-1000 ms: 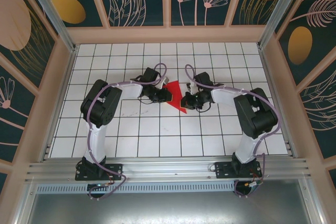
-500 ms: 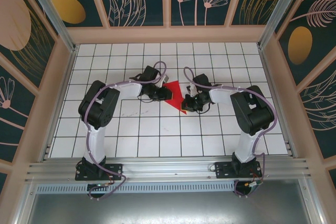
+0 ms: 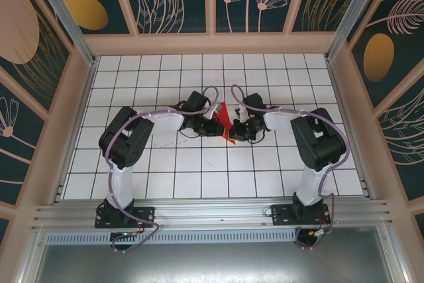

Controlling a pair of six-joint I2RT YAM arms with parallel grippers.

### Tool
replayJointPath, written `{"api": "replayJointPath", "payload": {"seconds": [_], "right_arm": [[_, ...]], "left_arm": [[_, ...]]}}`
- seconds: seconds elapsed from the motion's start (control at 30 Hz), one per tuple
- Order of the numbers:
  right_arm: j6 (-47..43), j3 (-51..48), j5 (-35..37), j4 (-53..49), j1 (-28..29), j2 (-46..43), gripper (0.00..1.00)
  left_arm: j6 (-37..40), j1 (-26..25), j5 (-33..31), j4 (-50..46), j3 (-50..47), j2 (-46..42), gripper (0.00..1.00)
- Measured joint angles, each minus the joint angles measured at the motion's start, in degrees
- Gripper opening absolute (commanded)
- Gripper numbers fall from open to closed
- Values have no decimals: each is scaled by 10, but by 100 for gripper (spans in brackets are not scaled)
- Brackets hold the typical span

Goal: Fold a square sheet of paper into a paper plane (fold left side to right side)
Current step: Third fold the triangle at the center of the table.

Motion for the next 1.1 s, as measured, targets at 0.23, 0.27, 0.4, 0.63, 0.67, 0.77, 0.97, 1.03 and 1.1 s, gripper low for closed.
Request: {"api": "replayJointPath", "payload": {"seconds": [0.23,0.27,0.4,0.63,0.67,0.77,0.97,1.03,1.1], "right_arm": [[0,1,2,-2,1,0,0],[0,2,3,-3,1,0,0],[0,4,6,-7,2,0,0],[-5,7,11,-13,4,1,0],[-5,7,11,-13,4,1,0],[-9,7,11,-13,4,1,0],[-15,7,12,-14,4,1,0],[-15,7,13,-14,4,1,0],[-15,6,14,-13,4,1,0]], "left_arm": [[-6,0,-3,17,0,21,15],[-6,0,-3,18,0,25,15],[-10,0,-9,22,2,32,14],[-13,-1,-25,15,5,32,14],[-13,-1,-28,14,6,32,14],[-17,-1,-28,14,6,32,14],[-21,7,-29,14,7,32,14],[-21,17,-35,15,7,32,14],[-21,31,-40,15,8,32,14]]}}
